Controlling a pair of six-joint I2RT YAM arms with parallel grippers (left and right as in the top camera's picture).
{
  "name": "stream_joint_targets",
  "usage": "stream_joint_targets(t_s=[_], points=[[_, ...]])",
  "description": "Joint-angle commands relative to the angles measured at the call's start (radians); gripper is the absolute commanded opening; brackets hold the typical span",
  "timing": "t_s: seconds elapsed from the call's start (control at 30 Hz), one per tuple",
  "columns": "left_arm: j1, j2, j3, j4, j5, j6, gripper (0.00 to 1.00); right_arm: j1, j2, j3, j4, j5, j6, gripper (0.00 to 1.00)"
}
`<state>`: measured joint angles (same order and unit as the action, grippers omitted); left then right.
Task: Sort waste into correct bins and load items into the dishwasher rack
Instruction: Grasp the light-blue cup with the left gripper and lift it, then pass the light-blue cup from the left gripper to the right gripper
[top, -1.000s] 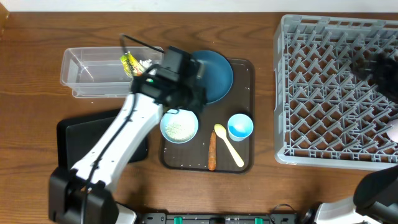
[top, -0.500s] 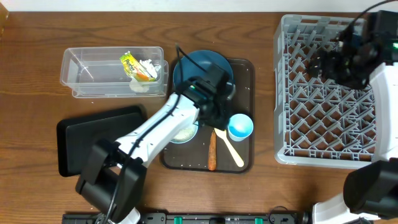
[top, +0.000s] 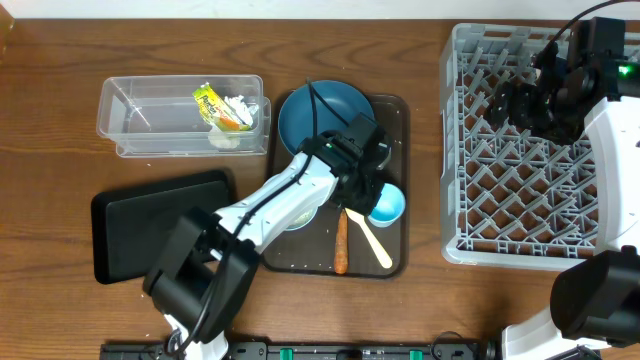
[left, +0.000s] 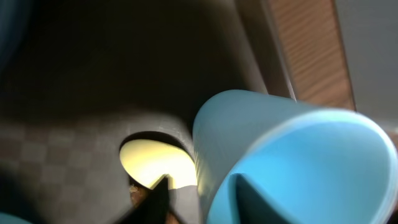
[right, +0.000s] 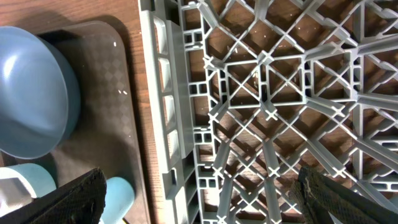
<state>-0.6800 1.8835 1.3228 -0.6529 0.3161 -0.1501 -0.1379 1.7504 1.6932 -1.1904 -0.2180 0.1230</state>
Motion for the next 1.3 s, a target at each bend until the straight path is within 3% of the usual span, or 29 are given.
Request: stream_joint_targets(t_s=[0.0,0.07,0.33,0.53,0.63,0.8,0.93,1.07,1.27], points=[[-0.001,0.011,0.003,0.005,0.008,0.019,0.13,0.008,0.006,-0.006,-0.003,0.009,0.011,0.95],[0.005,0.008,0.005,0.013,0.007,0.019,0.06,0.008,0.006,-0.006,-0.003,0.009,0.011,0.95],[0.113,-0.099,0.042,0.006,0.013,0.003,0.06,0.008,0.006,-0.006,0.001,0.086,0.011,0.95],[0.285,-0.255,0.061,0.083,0.027,-0.148,0.06,0.010,0.006,-0.006,0.030,0.087,0.010,0.95],[0.367,-0.280,0.061,0.155,0.186,-0.256,0.06,0.017,0.006,-0.006,0.069,-0.060,-0.063,0.90],[0.460,-0.244,0.058,0.330,0.573,-0.399,0.06,0.063,0.006,-0.011,0.174,-0.500,-0.353,0.88],[0.490,-0.190,0.057,0.535,0.922,-0.403,0.06,0.134,0.006,-0.021,0.209,-0.730,-0.594,0.94],[0.489,-0.159,0.057,0.602,1.013,-0.436,0.06,0.216,0.006,-0.021,0.216,-0.816,-0.711,0.89],[0.489,-0.156,0.057,0.635,1.111,-0.435,0.06,0.305,0.006,-0.021,0.296,-0.840,-0.724,0.81]])
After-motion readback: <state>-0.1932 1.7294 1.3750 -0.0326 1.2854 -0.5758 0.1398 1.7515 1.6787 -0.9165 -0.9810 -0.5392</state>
